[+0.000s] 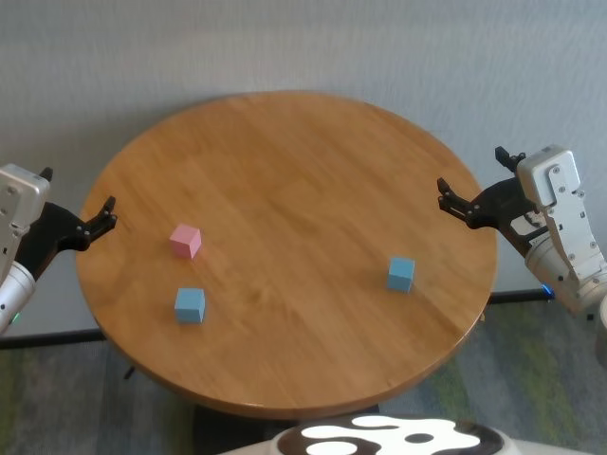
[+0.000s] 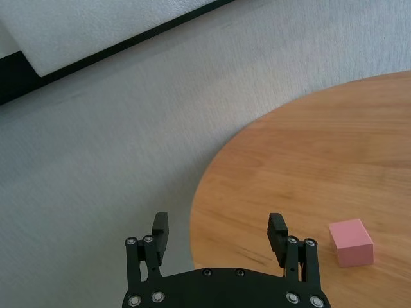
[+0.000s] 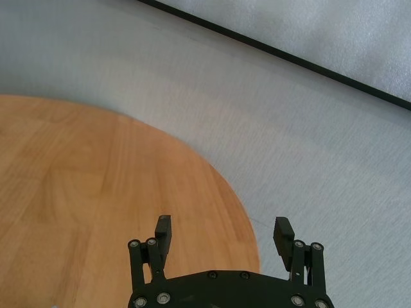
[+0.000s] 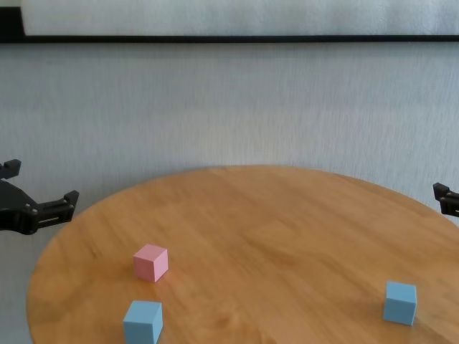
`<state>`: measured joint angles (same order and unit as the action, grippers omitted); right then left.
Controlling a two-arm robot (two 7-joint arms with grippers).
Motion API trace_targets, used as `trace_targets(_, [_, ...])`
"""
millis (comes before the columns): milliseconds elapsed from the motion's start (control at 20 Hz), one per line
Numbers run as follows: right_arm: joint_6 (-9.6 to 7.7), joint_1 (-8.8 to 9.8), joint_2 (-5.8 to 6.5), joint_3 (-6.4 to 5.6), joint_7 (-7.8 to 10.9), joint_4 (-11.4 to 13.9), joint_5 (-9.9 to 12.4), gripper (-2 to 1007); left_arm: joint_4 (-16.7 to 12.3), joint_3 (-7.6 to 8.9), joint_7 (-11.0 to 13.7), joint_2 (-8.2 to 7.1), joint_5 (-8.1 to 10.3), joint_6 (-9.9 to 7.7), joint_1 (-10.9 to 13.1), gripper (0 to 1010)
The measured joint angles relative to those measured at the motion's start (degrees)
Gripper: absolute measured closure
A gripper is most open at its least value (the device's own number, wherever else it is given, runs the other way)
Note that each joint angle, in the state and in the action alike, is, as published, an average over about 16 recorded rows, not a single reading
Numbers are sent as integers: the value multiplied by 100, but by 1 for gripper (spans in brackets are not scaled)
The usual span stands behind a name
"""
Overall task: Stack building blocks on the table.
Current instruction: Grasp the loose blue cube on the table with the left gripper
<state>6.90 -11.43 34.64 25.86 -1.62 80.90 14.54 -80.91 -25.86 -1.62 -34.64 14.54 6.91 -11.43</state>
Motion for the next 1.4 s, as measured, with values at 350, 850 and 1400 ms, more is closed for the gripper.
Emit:
trace_targets(350, [0,0,0,0,0,0,0,0,0,0,0,0,0,0,0,10])
trace_targets(850, [0,0,0,0,0,0,0,0,0,0,0,0,0,0,0,10])
trace_targets(1400, [0,0,0,0,0,0,0,0,-44,21,71,-26,44,-53,25,10])
